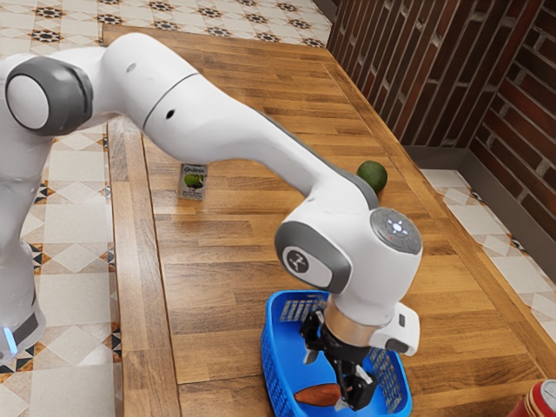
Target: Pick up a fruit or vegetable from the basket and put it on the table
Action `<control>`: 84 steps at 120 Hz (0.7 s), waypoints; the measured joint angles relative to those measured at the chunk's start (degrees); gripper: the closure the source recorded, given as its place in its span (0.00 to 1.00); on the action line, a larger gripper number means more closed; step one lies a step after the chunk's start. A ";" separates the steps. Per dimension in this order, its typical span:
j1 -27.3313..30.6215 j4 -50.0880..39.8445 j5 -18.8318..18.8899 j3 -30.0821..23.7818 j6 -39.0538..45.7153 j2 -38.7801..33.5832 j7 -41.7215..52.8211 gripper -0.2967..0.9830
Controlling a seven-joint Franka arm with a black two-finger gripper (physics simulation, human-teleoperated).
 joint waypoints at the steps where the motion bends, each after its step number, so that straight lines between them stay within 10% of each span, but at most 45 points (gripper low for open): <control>1: -0.02 0.00 0.00 -0.01 0.00 0.02 0.01 0.26; 84: 0.31 -0.64 1.39 0.67 0.08 0.70 7.75 0.27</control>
